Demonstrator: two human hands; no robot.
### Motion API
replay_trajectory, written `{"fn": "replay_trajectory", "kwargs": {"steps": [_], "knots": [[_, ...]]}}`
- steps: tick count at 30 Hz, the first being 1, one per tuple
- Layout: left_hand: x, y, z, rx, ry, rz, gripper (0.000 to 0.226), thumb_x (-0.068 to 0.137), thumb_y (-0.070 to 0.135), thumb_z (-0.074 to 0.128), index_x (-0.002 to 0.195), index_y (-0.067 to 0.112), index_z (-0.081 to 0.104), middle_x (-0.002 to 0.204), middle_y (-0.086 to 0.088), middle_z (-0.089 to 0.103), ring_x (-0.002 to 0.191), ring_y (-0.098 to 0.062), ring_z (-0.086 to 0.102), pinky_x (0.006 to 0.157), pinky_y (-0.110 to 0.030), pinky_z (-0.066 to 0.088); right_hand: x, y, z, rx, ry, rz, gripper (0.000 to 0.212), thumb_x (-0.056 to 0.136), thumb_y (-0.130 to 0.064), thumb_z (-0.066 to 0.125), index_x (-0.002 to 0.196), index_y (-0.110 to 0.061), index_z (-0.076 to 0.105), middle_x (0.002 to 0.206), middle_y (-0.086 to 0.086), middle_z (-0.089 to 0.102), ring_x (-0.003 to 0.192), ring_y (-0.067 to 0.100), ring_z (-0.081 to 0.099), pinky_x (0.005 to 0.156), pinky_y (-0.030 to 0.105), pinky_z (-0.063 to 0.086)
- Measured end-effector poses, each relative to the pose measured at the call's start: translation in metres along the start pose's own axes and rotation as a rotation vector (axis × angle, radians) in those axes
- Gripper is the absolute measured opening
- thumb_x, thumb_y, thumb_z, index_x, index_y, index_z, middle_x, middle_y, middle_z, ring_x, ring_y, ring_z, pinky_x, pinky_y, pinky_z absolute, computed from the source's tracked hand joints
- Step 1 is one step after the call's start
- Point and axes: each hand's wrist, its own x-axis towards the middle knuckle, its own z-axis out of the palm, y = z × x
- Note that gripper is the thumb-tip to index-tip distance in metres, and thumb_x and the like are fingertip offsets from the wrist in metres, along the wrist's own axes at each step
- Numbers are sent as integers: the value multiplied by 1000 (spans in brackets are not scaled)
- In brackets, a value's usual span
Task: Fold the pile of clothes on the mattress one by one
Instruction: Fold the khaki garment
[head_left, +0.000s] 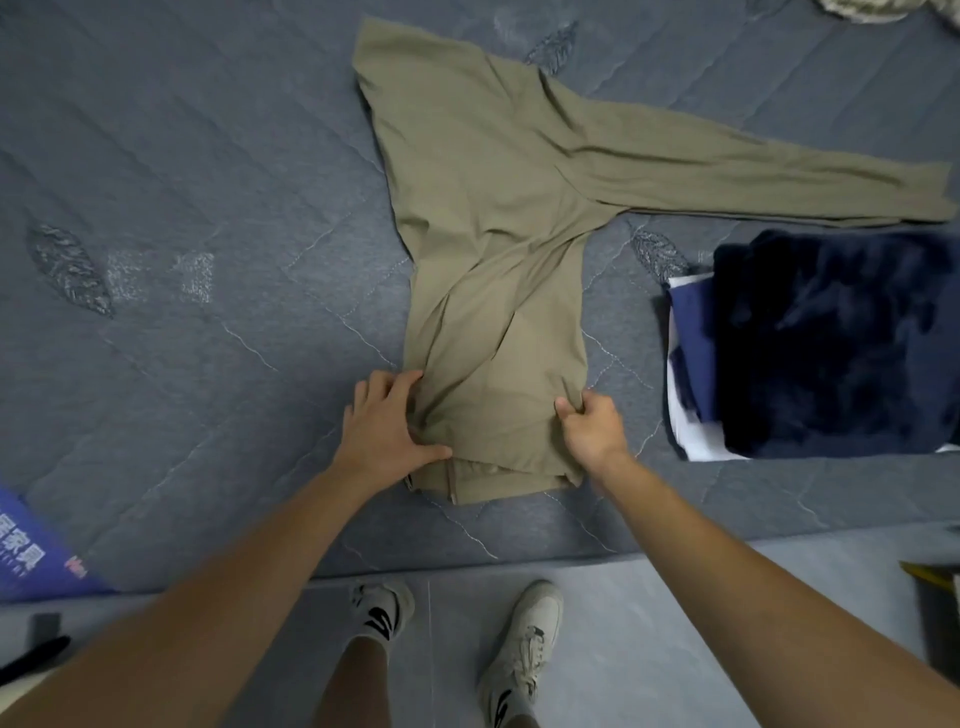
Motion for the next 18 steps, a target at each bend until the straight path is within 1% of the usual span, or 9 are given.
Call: {"fn": "replay_trajectory", "kwargs": {"steps": [2,5,7,9,11,12,14,16,18], "knots": [[-5,2,3,65,-32,72,119,57,70,88,154,35,28,133,1,38,126,-22,34,113,-53,35,-4,0,-2,77,-11,-22,29,106,-24,56,81,-9,58,86,7,64,96,34,61,93,43,49],[-26,9,11,54,-43,136,125,48,78,86,151,41,26,138,-1,33,127,-25,37,111,-53,41,-11,-6,-2,360,-105,32,23,108,-26,53,107,-8,68,109,10,75,107,30,70,99,46,56],[-39,17,20,19,-44,114,135,40,86,82,152,42,21,153,-4,21,138,-29,31,115,-53,39,-18,-14,-2,590,-209,132,24,109,-26,52,119,-10,67,116,14,76,108,31,73,98,51,58],[-44,27,30,85,-35,81,139,39,88,79,154,39,18,162,-7,10,144,-33,25,115,-55,37,-25,-24,-3,764,-307,198,28,108,-24,55,128,-6,64,119,17,75,109,33,73,96,53,59],[-42,32,39,132,29,30,119,53,72,86,149,33,28,158,-10,18,138,-36,36,107,-54,45,-32,-34,-7,868,-404,213,32,103,-20,63,132,-7,62,121,16,75,110,31,73,94,49,61],[-39,33,41,129,86,2,99,61,56,88,141,29,36,151,-9,26,130,-36,46,99,-51,49,-35,-39,-9,889,-448,215,33,101,-18,67,131,-8,63,121,15,75,108,30,74,91,46,62],[-35,35,36,72,207,-40,58,71,26,80,121,22,50,134,-4,41,104,-32,61,82,-44,50,-37,-45,-12,890,-489,191,33,96,-12,72,128,-8,65,119,15,76,104,29,75,86,42,64],[-37,33,27,-80,333,-46,28,81,10,69,104,18,55,118,0,49,83,-28,62,70,-38,47,-34,-46,-12,788,-439,112,35,91,-6,77,124,-7,67,115,13,77,103,28,76,83,38,64],[-48,29,18,-254,436,-10,21,87,-2,62,91,16,52,103,3,50,75,-17,55,65,-31,46,-28,-40,-13,570,-333,-17,31,86,-4,81,115,-9,71,108,8,79,101,27,76,85,36,63]]}}
